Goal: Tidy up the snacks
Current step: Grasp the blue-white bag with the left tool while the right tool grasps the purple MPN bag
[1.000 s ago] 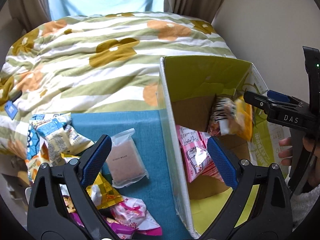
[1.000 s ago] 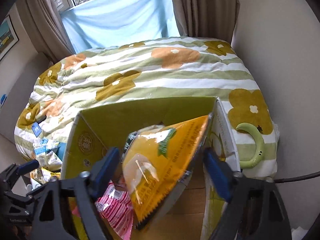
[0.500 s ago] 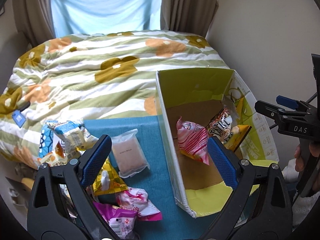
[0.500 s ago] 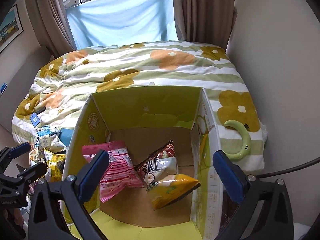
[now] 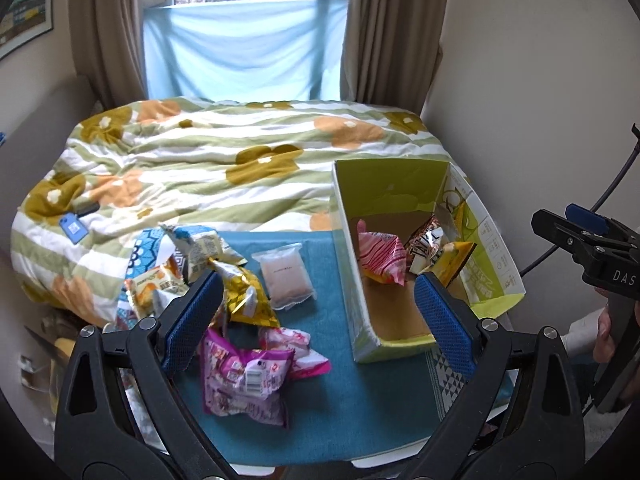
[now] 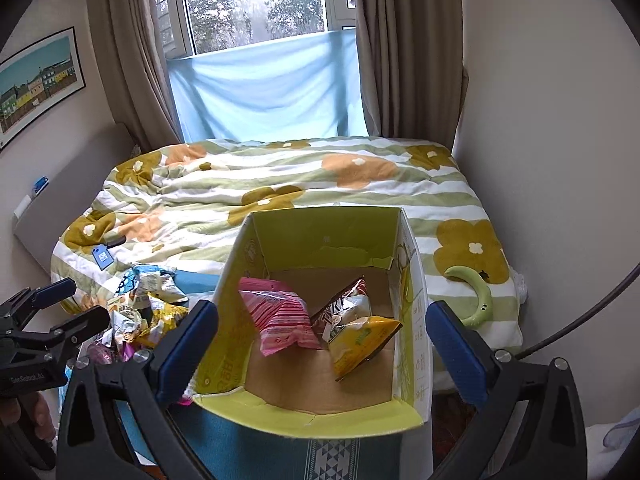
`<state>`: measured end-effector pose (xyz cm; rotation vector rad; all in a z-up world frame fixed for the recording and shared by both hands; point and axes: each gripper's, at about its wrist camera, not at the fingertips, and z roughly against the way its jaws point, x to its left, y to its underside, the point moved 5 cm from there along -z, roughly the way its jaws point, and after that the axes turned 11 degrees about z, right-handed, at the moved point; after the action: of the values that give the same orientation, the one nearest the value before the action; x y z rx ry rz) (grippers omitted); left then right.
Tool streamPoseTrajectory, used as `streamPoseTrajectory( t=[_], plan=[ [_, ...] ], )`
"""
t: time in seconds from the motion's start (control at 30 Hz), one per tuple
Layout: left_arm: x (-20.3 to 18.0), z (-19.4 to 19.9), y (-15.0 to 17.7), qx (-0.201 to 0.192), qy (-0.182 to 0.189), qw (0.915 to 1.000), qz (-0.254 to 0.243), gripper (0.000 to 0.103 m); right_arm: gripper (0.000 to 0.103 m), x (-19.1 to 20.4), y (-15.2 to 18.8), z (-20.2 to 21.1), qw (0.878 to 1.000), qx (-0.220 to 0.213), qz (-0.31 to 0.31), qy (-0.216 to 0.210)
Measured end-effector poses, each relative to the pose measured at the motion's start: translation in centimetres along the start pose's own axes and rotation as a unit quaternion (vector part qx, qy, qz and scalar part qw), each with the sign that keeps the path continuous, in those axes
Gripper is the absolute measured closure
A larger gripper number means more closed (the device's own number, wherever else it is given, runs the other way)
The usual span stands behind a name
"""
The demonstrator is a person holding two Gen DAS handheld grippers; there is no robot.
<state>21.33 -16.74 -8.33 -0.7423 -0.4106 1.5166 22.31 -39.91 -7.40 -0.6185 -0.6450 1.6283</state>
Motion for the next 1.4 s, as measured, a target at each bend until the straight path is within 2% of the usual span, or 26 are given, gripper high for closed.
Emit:
streamPoseTrajectory(
  t=[0.33,0.63,0.8,1.03,1.2,1.3,1.4],
  plan=[
    [8.4,7.5,5.6,-0.021,-0.065,0.9962,0.054,0.007,0.000,6.8,2.7,4.0,0.997,-0.036,0.010,-0.063],
    [18.0,9.7,8.2,-0.012,-0.069,0.9934,0.091,0.007,0.000,14.2,5.1,3.7,0.994,-0.028,0.023,-0.100],
    [24.1,8.5,9.5,0.027,-0.063,0.9930,0.096,0.007,0.000,17.9,6.7,1.6,0.994,-0.005,0.001,-0.107],
    [30.7,4.8,12.0,0.091,-0.038,0.9877,0.122,0.007,0.000,22.0,9.7,-2.5,0.992,0.060,-0.049,-0.102],
    [33.0,1.0,14.6,0.146,-0.005,0.9792,0.141,0.007,0.000,24.3,11.6,-5.1,0.990,0.092,-0.068,-0.088],
    [33.3,-1.3,15.9,0.176,0.011,0.9748,0.137,0.007,0.000,25.4,12.7,-7.0,0.988,0.110,-0.073,-0.078],
    [33.0,-3.0,16.5,0.190,0.013,0.9738,0.124,0.007,0.000,26.3,13.8,-8.8,0.986,0.126,-0.084,-0.073]
  ],
)
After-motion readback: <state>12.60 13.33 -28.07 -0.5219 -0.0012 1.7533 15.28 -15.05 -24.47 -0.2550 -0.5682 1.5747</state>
